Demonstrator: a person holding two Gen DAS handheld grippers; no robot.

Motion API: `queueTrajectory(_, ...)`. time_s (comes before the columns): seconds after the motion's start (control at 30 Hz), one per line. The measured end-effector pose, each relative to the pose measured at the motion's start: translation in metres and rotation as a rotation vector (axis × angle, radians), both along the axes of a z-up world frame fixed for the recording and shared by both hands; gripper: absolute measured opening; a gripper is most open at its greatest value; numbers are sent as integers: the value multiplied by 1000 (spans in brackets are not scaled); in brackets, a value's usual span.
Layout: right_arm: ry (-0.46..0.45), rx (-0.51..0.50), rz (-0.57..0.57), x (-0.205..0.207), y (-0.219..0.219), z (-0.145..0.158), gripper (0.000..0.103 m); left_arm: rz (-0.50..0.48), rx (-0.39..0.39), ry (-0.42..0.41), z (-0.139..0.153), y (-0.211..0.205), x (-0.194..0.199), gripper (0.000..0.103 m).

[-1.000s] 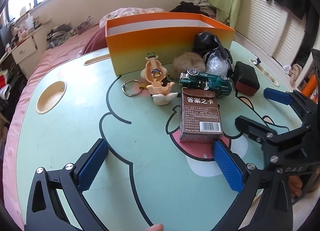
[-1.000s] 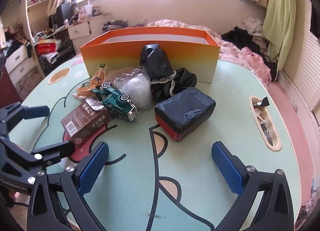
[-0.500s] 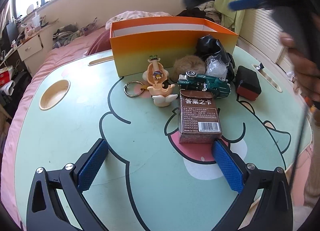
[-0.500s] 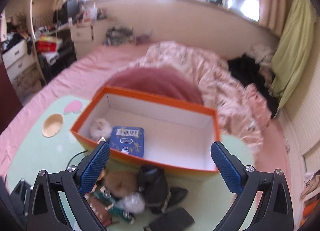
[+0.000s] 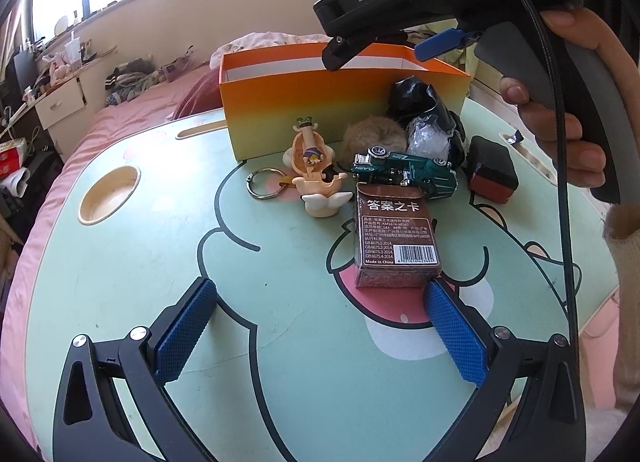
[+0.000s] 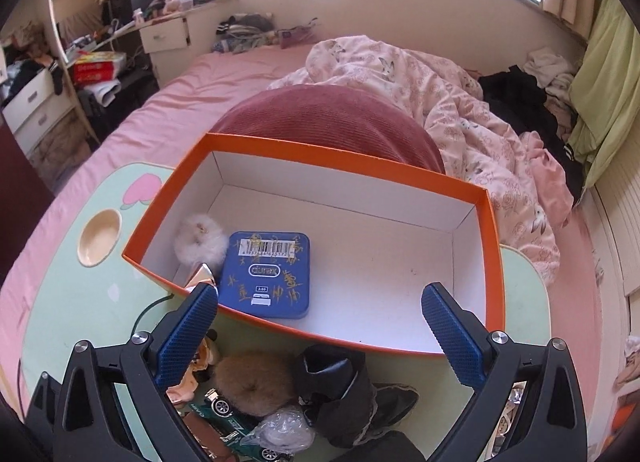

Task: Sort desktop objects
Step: 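Reach into the orange box and grasp the blue Durex tin with the right tool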

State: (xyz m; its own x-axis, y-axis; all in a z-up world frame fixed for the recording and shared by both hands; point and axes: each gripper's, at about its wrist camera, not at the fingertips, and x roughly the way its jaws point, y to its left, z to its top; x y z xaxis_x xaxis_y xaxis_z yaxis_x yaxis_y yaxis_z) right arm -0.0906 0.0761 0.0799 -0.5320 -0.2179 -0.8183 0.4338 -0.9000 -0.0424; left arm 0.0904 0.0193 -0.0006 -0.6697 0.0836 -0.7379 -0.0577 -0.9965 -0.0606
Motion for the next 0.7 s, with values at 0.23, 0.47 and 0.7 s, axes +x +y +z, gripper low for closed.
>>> queueTrajectory(0.23, -230, -23, 22, -36, -14, -2, 102, -13, -1, 3, 0, 2, 1, 103)
queueTrajectory(0.47, -430, 1, 30, -67, -36, -19, 87, -27, 4, 6, 1, 3, 0, 103)
queueTrajectory(0.7, -444, 46, -11, -70, -49, -50, 78, -39, 7, 7, 0, 5, 1, 103)
